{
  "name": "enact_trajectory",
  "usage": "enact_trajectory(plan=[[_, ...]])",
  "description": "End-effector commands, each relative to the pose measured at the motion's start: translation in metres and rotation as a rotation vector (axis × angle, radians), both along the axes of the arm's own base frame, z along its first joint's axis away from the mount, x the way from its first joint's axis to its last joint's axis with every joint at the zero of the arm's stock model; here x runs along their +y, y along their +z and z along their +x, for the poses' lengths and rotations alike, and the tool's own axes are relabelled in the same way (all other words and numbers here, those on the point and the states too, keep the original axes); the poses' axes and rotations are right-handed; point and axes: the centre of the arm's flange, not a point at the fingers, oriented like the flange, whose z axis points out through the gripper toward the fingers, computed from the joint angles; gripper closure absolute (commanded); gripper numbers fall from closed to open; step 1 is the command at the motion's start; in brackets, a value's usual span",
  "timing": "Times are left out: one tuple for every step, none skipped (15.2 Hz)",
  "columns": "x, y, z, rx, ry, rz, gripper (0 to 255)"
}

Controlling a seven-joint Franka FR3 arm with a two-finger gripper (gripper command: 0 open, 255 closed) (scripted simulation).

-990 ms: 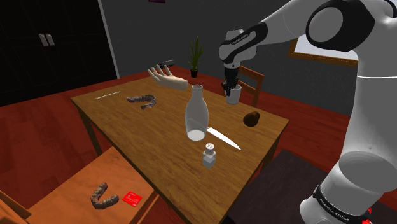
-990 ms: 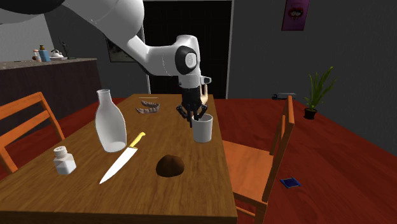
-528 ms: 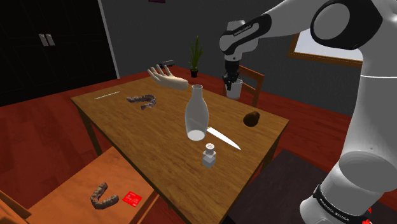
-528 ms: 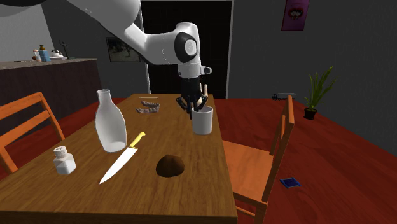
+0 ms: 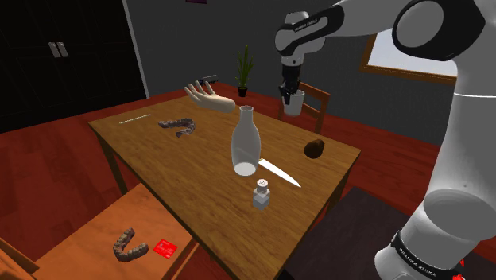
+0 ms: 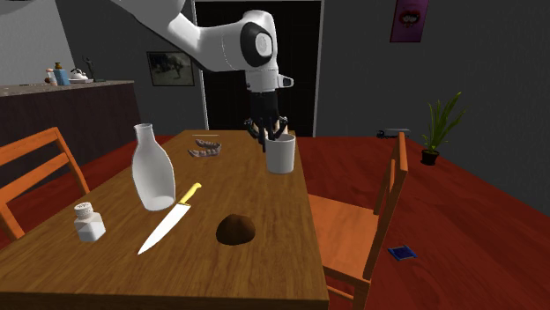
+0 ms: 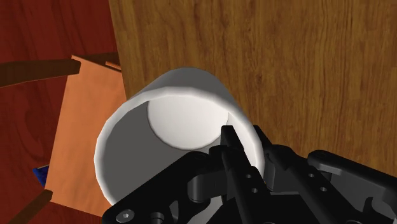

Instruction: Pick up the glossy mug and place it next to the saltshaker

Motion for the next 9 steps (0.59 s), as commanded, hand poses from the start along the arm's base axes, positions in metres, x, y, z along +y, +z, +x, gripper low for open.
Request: enact_trajectory(plan=[[0.000,0.010,0.000,0.000,0.000,0.000,255],[0.000,0.016,0.000,0.000,0.000,0.000,255],[0.000,0.021,0.000,0.000,0.000,0.000,255],[0.000,0.026,0.000,0.000,0.000,0.000,255],[0.000,0.032,0.000,0.000,0.000,0.000,255],[0.000,0.037,0.000,0.000,0.000,0.000,255],[0.000,0.042,0.000,0.000,0.000,0.000,255],[0.000,0.047,0.000,0.000,0.000,0.000,255],[0.000,0.053,0.000,0.000,0.000,0.000,255]])
